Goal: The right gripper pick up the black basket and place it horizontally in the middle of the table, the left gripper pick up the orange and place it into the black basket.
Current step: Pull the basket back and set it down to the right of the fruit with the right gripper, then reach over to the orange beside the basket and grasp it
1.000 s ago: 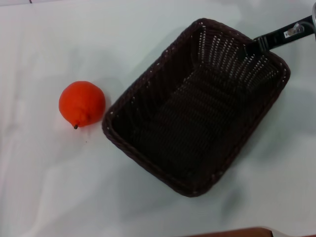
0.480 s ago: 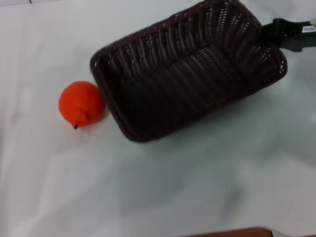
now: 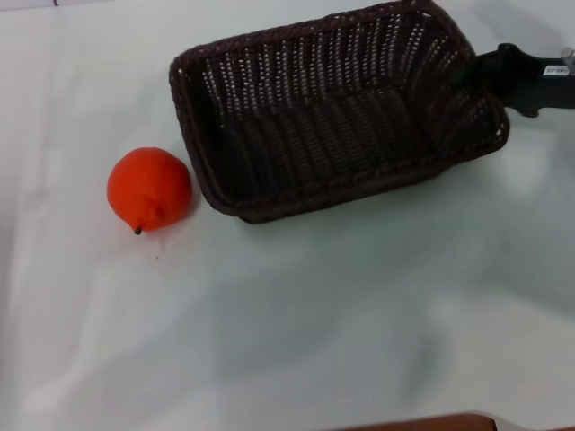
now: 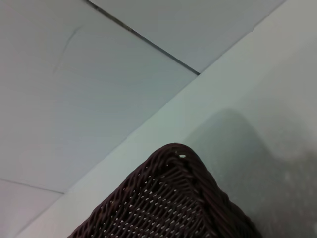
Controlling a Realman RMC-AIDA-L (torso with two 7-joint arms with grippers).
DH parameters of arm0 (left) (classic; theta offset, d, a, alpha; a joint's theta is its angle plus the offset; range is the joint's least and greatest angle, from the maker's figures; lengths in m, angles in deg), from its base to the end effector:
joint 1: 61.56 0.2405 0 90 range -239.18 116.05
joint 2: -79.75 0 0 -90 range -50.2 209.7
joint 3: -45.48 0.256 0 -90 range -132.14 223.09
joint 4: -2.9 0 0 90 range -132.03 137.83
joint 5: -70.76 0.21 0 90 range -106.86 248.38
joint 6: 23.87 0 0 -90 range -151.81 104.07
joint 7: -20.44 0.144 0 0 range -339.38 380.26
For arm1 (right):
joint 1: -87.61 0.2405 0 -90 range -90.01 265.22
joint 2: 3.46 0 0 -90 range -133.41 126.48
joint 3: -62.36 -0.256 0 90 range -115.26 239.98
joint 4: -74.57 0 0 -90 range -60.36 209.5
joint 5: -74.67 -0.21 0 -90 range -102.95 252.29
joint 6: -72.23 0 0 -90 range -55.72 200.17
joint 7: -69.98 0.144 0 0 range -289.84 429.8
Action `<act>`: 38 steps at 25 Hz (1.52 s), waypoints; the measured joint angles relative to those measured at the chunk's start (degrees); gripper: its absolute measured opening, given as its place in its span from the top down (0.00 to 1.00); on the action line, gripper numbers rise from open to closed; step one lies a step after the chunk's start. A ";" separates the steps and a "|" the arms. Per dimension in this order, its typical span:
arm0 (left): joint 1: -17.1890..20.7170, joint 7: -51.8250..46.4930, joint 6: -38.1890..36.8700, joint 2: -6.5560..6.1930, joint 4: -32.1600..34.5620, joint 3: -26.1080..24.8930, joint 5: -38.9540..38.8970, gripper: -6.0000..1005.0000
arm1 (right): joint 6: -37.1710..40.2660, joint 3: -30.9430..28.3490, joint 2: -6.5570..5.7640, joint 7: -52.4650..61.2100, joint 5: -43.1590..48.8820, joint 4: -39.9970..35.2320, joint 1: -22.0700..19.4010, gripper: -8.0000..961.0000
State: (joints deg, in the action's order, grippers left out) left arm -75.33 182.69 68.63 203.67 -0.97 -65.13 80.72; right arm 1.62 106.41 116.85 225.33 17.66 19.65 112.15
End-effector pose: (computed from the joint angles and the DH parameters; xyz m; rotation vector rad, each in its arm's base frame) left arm -0.3428 0.2425 0.0155 -1.3437 -0.4541 -0.9282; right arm 0.3015 0.3564 0.0421 -1.9332 -1.7304 -0.5696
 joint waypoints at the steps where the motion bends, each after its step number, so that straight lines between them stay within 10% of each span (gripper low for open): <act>1: -0.11 -0.01 -0.07 0.00 0.02 0.22 0.01 0.10 | 0.67 0.25 -0.15 -0.08 -0.90 1.26 0.12 0.77; 13: -0.05 -1.40 -2.15 -0.61 0.00 4.59 0.16 0.10 | -1.43 3.31 -0.18 -1.85 -6.28 7.20 -0.79 0.71; 22: 0.12 -8.13 -5.14 -3.38 -0.09 13.44 0.15 0.10 | -5.23 2.81 -0.48 -3.54 -9.40 5.90 -2.36 0.37; 38: -1.50 -20.69 -15.34 -9.44 1.01 36.24 4.54 0.10 | -9.61 -10.62 -2.26 -11.53 -14.72 1.28 -2.33 0.37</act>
State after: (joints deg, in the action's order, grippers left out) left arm -76.84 162.00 53.29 194.23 0.04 -28.88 85.26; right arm -7.99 95.79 114.59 213.80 2.94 20.92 109.81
